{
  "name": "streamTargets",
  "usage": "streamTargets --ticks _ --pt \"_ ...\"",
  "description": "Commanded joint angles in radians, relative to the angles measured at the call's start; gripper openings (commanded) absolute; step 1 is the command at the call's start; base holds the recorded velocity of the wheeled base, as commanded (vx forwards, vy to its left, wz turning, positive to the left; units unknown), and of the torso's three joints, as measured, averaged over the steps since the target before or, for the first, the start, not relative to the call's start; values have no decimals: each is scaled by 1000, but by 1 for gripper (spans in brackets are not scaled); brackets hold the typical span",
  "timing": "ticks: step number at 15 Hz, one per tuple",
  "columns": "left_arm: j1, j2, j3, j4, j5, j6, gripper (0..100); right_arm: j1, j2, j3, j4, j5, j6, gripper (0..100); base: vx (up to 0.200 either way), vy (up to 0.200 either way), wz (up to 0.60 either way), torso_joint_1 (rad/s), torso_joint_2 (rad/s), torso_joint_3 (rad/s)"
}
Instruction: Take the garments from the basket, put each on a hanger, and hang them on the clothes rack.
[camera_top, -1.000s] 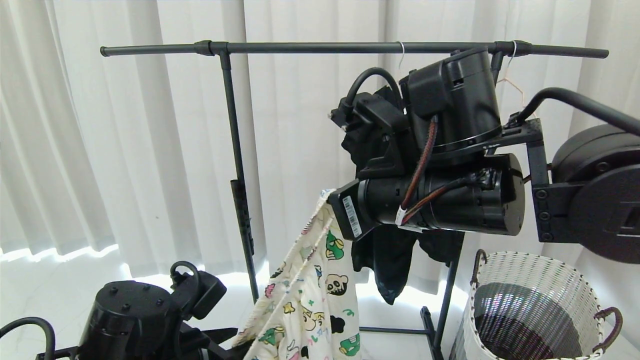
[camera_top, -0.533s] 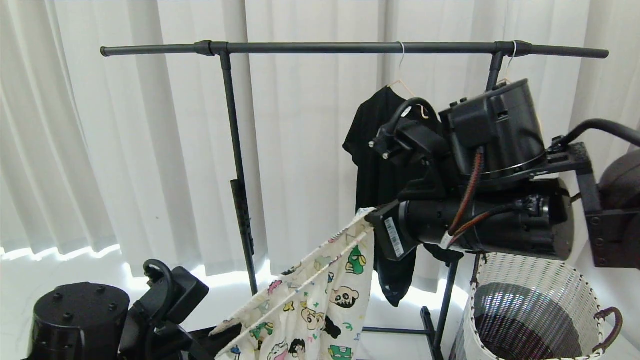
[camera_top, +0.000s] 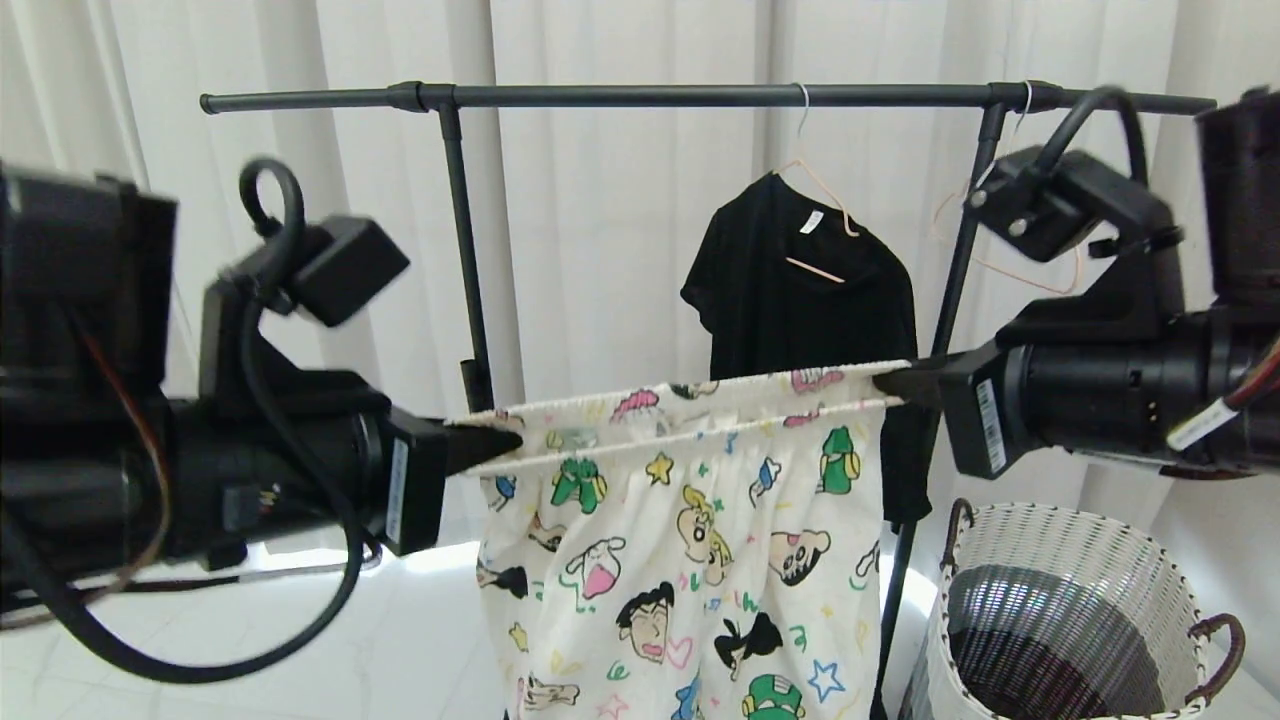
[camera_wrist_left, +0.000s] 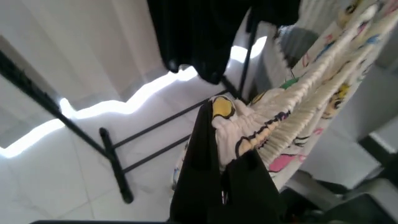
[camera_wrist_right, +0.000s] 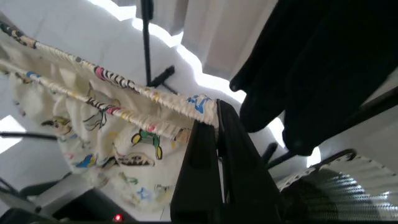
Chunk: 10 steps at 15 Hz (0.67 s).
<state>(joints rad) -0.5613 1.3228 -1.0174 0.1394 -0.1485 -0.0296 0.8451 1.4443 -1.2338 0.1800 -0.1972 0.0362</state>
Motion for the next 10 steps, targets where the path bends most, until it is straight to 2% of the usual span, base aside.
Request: streamTargets --ticks 1,3,6,8,10 --pt "-6 49 -391 341 -80 -27 0 -20 -19 -98 4 1 -19 0 0 0 0 0 0 0" --pt "-40 59 -513 430 -79 -27 0 -31 10 -214 30 2 -33 0 0 0 0 0 0 0" --pt "-91 55 -552 448 -72 -26 0 -31 56 -348 85 4 -50 0 0 0 0 0 0 0" --pt "-104 50 -541 447 -63 -15 0 -37 45 -357 115 1 -50 0 0 0 0 0 0 0" --pt "-104 52 -529 445 -63 0 0 -83 -5 -351 170 1 -48 0 0 0 0 0 0 0"
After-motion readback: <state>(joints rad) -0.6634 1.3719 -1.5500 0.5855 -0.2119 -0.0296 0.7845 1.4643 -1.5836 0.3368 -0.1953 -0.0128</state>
